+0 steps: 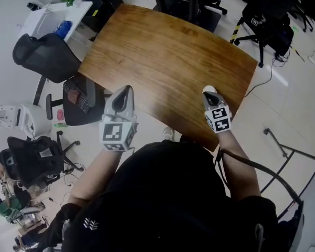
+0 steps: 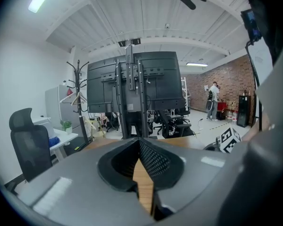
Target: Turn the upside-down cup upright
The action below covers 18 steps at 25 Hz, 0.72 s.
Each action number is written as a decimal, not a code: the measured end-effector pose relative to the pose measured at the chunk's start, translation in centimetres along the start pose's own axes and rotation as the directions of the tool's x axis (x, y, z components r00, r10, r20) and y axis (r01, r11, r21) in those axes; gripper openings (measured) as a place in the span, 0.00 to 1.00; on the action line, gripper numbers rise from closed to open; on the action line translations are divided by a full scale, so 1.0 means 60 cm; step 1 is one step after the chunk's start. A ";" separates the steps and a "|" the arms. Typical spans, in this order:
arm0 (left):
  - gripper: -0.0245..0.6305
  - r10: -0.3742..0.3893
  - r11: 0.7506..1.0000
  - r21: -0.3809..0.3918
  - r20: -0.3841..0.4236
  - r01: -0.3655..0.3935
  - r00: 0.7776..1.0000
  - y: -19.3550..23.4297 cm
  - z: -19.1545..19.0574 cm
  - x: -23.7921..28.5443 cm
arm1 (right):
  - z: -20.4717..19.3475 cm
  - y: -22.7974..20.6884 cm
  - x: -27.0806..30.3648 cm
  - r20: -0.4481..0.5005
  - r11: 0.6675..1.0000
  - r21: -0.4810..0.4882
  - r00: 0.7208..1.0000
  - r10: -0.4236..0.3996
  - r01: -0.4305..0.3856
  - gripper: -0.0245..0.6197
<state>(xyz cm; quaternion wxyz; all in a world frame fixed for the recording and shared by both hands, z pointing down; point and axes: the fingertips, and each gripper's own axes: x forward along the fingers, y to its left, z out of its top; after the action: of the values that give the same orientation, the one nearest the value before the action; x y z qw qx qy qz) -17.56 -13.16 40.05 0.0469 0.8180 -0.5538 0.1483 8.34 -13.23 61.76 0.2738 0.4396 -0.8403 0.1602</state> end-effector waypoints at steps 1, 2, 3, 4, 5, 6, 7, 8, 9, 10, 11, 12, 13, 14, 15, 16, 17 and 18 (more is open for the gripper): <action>0.04 -0.005 1.000 0.002 0.003 0.005 1.000 -0.004 0.002 0.001 | -0.008 0.003 0.000 -0.006 1.000 0.009 1.000 0.003 -0.003 0.05; 0.04 -0.010 1.000 0.004 0.004 0.010 1.000 -0.008 0.003 0.001 | -0.015 0.005 0.000 -0.009 1.000 0.017 1.000 0.005 -0.005 0.05; 0.04 -0.014 1.000 0.005 0.004 0.014 1.000 -0.010 0.002 0.002 | -0.020 0.006 0.000 -0.008 1.000 0.023 1.000 0.005 -0.005 0.05; 0.04 -0.017 1.000 0.005 0.004 0.017 1.000 -0.010 0.002 0.004 | -0.021 0.007 0.000 -0.005 1.000 0.026 1.000 0.005 -0.005 0.05; 0.04 -0.019 1.000 0.004 0.002 0.019 1.000 -0.009 0.001 0.006 | -0.020 0.008 0.000 -0.001 1.000 0.029 1.000 0.006 -0.006 0.05; 0.04 -0.021 1.000 0.002 0.000 0.021 1.000 -0.009 0.000 0.008 | -0.018 0.007 0.000 0.006 0.999 0.032 1.000 0.005 -0.006 0.05; 0.04 -0.024 1.000 0.003 -0.001 0.024 1.000 -0.009 -0.002 0.010 | -0.014 0.007 -0.002 0.016 0.999 0.036 1.000 0.004 -0.004 0.05; 0.04 -0.031 0.999 0.008 -0.001 0.031 1.000 -0.013 -0.003 0.013 | -0.009 0.006 -0.006 0.030 0.999 0.040 1.000 0.000 -0.001 0.07; 0.04 -0.045 0.999 0.019 0.000 0.045 0.999 -0.021 -0.003 0.016 | -0.002 0.005 -0.012 0.050 0.999 0.042 0.999 -0.007 0.005 0.11; 0.04 -0.067 0.997 0.033 0.002 0.067 0.998 -0.032 -0.001 0.020 | 0.008 0.003 -0.021 0.077 0.999 0.040 0.997 -0.019 0.016 0.13; 0.04 -0.093 0.995 0.048 0.007 0.093 0.996 -0.045 0.003 0.025 | 0.021 0.001 -0.031 0.109 0.999 0.034 0.993 -0.036 0.033 0.14; 0.04 -0.122 0.991 0.058 0.014 0.121 0.992 -0.060 0.006 0.032 | 0.036 -0.002 -0.045 0.145 0.998 0.029 0.988 -0.058 0.054 0.14; 0.04 -0.149 0.987 0.064 0.019 0.148 0.989 -0.075 0.009 0.039 | 0.053 -0.004 -0.060 0.181 0.997 0.027 0.980 -0.082 0.079 0.13; 0.04 -0.176 0.982 0.067 0.022 0.175 0.984 -0.088 0.010 0.049 | 0.071 -0.006 -0.075 0.214 0.994 0.027 0.971 -0.108 0.105 0.13; 0.04 -0.206 0.976 0.071 0.020 0.204 0.978 -0.103 0.011 0.060 | 0.089 -0.008 -0.090 0.240 0.991 0.027 0.962 -0.133 0.131 0.10; 0.04 -0.241 0.968 0.077 0.015 0.240 0.970 -0.120 0.012 0.072 | 0.106 -0.008 -0.103 0.258 0.988 0.025 0.953 -0.157 0.155 0.04; 0.04 -0.283 0.956 0.085 0.009 0.281 0.959 -0.142 0.013 0.083 | 0.121 -0.008 -0.116 0.272 0.984 0.024 0.946 -0.178 0.179 0.04; 0.04 -0.329 0.940 0.094 0.005 0.327 0.944 -0.169 0.012 0.091 | 0.131 -0.007 -0.129 0.287 0.979 0.032 0.937 -0.200 0.200 0.04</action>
<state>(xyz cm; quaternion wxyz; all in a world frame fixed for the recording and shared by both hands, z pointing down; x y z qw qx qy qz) -6.20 -14.32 41.89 0.0276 0.9015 -0.4031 0.1551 9.75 -12.43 50.83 0.1628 0.5415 -0.8221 0.0667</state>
